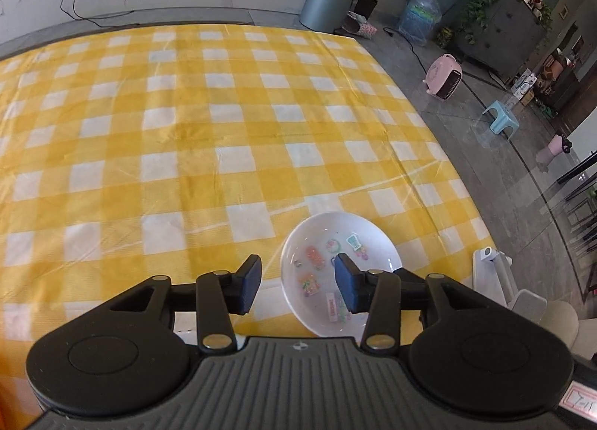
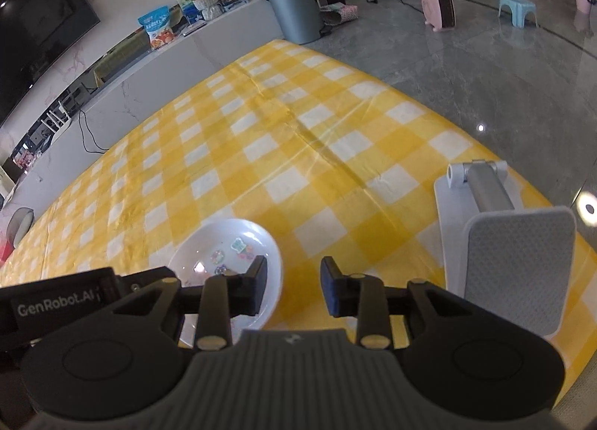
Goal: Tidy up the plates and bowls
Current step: 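Grasp the rim of the small white sticker bowl with the left gripper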
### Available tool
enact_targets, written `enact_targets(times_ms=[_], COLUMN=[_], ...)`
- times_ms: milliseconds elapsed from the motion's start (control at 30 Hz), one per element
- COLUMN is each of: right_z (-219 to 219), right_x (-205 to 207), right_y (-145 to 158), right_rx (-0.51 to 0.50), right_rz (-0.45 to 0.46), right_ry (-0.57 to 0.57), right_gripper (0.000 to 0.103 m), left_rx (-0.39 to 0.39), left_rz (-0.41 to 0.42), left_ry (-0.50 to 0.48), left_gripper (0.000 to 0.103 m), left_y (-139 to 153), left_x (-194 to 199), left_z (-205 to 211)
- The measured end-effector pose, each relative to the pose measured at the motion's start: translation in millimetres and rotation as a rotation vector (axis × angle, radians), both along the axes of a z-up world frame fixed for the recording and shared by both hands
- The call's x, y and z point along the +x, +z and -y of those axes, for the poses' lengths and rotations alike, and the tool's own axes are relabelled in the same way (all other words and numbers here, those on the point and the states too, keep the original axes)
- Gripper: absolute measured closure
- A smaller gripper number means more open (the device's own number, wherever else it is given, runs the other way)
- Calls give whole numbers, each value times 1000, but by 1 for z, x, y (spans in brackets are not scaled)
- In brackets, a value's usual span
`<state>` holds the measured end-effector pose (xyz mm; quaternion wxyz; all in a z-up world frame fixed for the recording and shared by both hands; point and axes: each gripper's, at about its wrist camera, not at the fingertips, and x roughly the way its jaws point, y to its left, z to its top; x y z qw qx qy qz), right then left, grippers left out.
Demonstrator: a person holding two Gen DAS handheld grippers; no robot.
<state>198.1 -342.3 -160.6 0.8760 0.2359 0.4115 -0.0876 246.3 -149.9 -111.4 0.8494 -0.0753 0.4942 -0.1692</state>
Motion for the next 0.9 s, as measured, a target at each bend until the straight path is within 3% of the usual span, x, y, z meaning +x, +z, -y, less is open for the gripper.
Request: enact_targets(times_ms=[267, 333, 533, 767, 900], right_z=[-5, -5, -9, -9, -8], right_x=[3, 3, 4, 4, 3], right_y=[-2, -3, -5, -5, -5], right_rx=[-20, -10, -6, -5, 5], right_rz=[-8, -5, -11, -9, -5], right_ry=[18, 26, 55, 59, 55], right_gripper=[74, 82, 99, 101, 101], left_rx=[3, 4, 18, 38, 24], left_rz=[-9, -14, 16, 35, 46], left_ry=[-10, -12, -26, -13, -7], left_gripper=[51, 51, 77, 96, 97], left_y=[-9, -12, -14, -15, -11], left_x=[6, 7, 7, 7, 4], left_z=[4, 5, 7, 4, 1])
